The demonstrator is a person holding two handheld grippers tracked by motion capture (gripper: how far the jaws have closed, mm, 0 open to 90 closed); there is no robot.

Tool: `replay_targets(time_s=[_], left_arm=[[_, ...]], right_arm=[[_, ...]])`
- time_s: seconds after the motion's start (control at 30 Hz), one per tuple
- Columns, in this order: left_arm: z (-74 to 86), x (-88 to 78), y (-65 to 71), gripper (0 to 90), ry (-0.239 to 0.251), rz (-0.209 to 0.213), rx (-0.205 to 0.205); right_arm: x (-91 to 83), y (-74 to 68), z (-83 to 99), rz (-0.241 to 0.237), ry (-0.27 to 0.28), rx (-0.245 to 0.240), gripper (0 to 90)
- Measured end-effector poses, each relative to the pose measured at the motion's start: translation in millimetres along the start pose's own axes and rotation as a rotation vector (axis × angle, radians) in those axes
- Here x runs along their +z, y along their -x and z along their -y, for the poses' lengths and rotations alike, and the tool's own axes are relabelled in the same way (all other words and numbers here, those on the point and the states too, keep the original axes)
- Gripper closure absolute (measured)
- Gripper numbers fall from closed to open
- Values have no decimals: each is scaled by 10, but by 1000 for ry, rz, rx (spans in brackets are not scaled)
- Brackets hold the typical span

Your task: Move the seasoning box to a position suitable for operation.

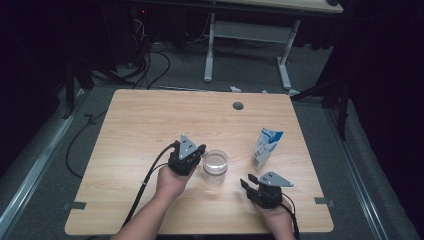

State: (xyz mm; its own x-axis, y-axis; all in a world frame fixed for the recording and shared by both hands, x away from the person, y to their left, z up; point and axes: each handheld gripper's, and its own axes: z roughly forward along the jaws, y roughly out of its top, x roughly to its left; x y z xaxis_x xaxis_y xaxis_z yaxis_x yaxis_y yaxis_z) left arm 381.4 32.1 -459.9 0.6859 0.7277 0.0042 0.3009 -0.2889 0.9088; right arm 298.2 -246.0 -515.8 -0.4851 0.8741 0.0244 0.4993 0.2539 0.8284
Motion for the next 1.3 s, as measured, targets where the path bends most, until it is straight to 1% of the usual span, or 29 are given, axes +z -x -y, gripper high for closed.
replay_targets(time_s=[0.43,0.5,0.9,0.93,1.0,1.07,1.13,1.17,1.23,1.3], left_arm=[[17,1,2,900,-4,4,2],[21,2,-6,900,1,8,-9],[26,5,-10,900,5,10,-9],[26,6,-11,900,6,10,-10],[29,7,-14,900,8,12,-11],[33,7,-20,900,8,13,-15],[44,11,-38,900,13,10,-33],[44,11,-38,900,13,10,-33],[65,16,-80,900,5,7,-52],[76,17,-89,900,-1,3,-54]], right_arm=[[5,0,6,-2,-4,1,612],[4,1,7,-2,-4,3,612],[-5,7,21,2,-6,8,612],[-8,14,23,3,-6,3,612],[-13,12,25,3,-8,10,612],[-13,14,25,3,-6,7,612],[-14,13,26,3,-7,6,612],[-14,13,26,3,-7,6,612],[-11,15,27,2,-6,5,612],[-7,16,28,1,-8,7,616]])
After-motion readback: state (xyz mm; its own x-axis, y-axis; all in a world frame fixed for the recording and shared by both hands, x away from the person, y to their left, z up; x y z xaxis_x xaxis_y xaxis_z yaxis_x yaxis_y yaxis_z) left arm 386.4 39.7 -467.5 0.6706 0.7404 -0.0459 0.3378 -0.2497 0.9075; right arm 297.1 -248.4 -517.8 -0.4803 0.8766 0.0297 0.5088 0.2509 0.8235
